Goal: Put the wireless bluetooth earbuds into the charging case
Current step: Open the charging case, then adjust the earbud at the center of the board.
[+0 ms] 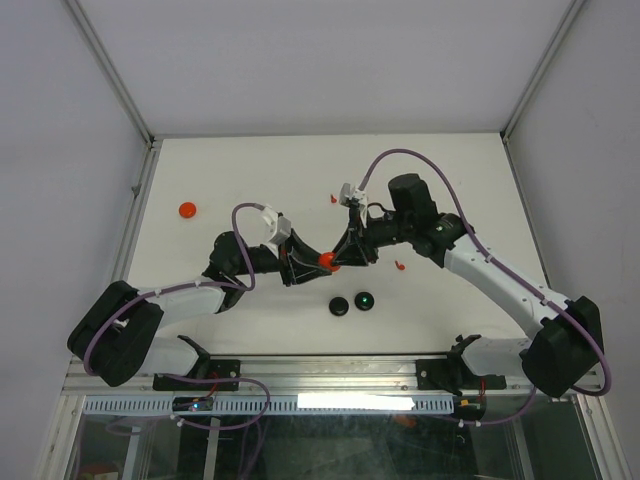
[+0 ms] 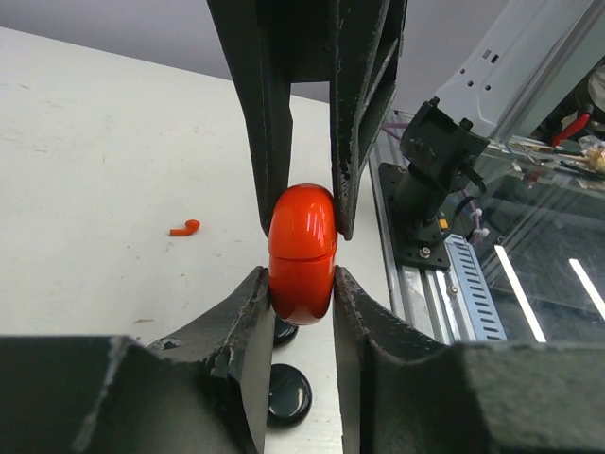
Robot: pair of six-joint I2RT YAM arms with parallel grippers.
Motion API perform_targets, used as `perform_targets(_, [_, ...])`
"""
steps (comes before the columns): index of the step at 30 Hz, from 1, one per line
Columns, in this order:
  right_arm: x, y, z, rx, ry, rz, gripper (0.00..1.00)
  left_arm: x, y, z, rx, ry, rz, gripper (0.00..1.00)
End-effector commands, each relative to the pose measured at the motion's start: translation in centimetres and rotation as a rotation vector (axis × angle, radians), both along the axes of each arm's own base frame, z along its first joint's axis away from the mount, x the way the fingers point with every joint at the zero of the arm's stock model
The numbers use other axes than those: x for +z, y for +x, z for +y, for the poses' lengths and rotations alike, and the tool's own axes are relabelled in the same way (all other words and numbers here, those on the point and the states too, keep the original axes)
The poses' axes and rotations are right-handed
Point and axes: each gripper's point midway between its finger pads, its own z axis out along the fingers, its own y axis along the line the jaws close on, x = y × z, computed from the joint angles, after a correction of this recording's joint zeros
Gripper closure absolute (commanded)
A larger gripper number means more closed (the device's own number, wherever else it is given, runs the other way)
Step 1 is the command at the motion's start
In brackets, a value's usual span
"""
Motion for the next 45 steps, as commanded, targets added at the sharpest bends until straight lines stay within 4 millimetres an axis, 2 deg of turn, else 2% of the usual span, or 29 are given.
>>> perform_targets(1, [3.1,0.1,0.4,0.020,0.065,-0.095,0.97,2.3,-0.1,-0.1,-0.021,-0.044,-0.070,0.80])
perform_targets(3, [3.1,0.1,0.4,0.015,0.064,-0.096,0.96,2.3,-0.1,0.0,-0.020,-0.046,-0.077,0.98])
perform_targets(4, [3.2,0.2,0.4,0.011,0.062,-0.099,0.94,2.2,-0.2,0.0,-0.019,-0.046,-0.084,1.00])
perform_targets(7, [3.2,0.6,0.2,-0.021,0.049,-0.115,0.90,2.1,-0.3,0.2,-0.012,-0.050,-0.118,1.00])
perform_targets(12, [3.3,1.5,-0.2,-0.077,0.037,-0.158,0.75,2.1,-1.1,0.9,0.000,-0.069,-0.212,1.00])
perform_targets(15, [3.4,2.0,-0.4,-0.108,0.032,-0.179,0.70,2.2,-1.6,1.0,-0.007,-0.081,-0.257,1.00])
perform_targets(27, [3.8,2.9,-0.3,-0.149,0.038,-0.204,0.64,1.7,-2.2,1.3,0.030,-0.094,-0.355,1.00])
perform_targets(31, [3.6,3.3,-0.2,-0.160,0.030,-0.186,0.61,1.6,-0.7,1.8,0.145,-0.096,-0.317,1.00])
perform_targets(34, [3.0,5.3,-0.6,-0.272,-0.017,-0.188,0.57,1.1,1.3,2.9,0.295,-0.092,-0.245,1.00])
perform_targets(39, [1.1,10.2,-1.7,-0.502,-0.124,-0.163,0.54,-0.5,3.8,5.4,0.515,-0.076,-0.136,1.00])
perform_targets(45, [-2.3,16.7,-2.2,-0.735,-0.217,-0.155,0.54,-2.0,4.4,7.0,0.614,-0.040,-0.105,1.00])
